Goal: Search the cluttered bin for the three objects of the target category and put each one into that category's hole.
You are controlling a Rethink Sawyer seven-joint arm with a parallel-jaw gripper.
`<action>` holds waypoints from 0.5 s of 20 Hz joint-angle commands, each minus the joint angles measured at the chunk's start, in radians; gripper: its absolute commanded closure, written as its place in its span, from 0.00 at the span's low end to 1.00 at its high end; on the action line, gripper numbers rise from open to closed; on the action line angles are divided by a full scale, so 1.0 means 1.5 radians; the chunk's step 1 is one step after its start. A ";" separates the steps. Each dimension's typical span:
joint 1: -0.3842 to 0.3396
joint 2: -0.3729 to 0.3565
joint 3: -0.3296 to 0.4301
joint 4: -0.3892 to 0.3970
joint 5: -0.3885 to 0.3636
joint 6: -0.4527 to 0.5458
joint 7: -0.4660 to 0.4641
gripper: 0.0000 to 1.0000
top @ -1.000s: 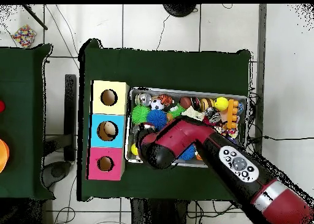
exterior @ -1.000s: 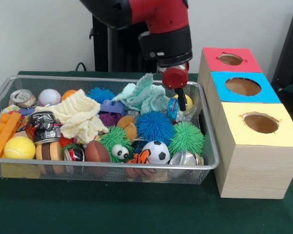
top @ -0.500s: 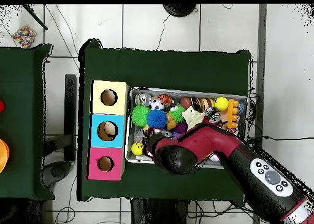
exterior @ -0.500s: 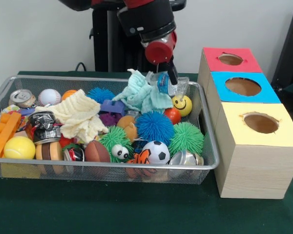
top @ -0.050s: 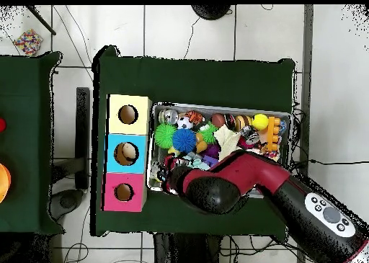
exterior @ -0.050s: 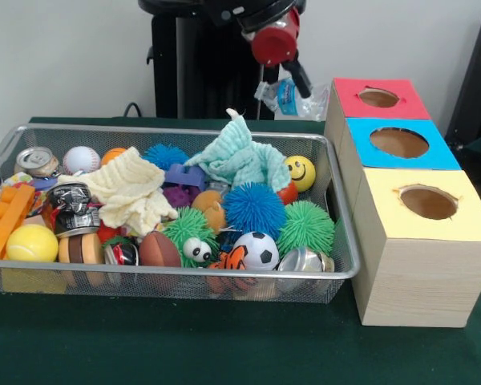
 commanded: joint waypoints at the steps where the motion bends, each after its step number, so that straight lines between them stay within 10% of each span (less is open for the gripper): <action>1: -0.034 0.057 0.103 0.035 0.054 0.077 -0.181 1.00; 10: -0.025 0.073 0.143 0.006 0.057 0.032 -0.118 1.00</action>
